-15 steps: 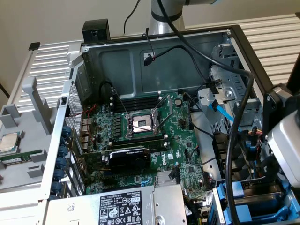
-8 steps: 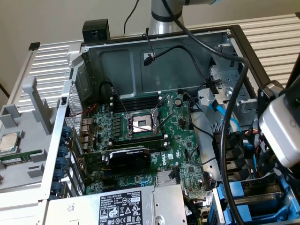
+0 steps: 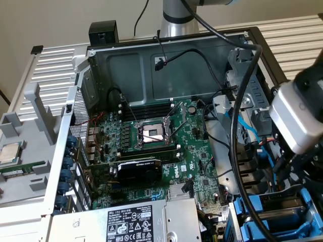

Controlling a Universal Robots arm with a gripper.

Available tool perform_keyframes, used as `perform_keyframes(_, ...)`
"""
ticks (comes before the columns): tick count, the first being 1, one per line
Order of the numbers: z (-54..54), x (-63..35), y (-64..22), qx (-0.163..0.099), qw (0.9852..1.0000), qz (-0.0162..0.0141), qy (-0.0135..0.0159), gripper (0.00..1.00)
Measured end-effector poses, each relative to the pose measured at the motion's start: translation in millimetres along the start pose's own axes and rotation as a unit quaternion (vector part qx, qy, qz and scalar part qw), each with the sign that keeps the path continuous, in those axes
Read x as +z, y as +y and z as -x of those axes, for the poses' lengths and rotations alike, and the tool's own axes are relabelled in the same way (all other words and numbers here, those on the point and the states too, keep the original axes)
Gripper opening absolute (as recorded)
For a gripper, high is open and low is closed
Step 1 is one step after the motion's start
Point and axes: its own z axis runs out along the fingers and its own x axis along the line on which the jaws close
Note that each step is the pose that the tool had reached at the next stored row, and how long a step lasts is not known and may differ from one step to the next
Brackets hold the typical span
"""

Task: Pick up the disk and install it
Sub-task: 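Insert the first disk wire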

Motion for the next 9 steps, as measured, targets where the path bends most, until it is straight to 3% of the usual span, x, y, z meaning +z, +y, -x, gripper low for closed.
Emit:
perform_keyframes(6,12.3,1.1,-2.8,0.001,0.9996,0.009,0.0284,0.16)
perform_keyframes(9,16.9,1.3,-3.7,0.002,0.9988,0.0147,0.046,0.16)
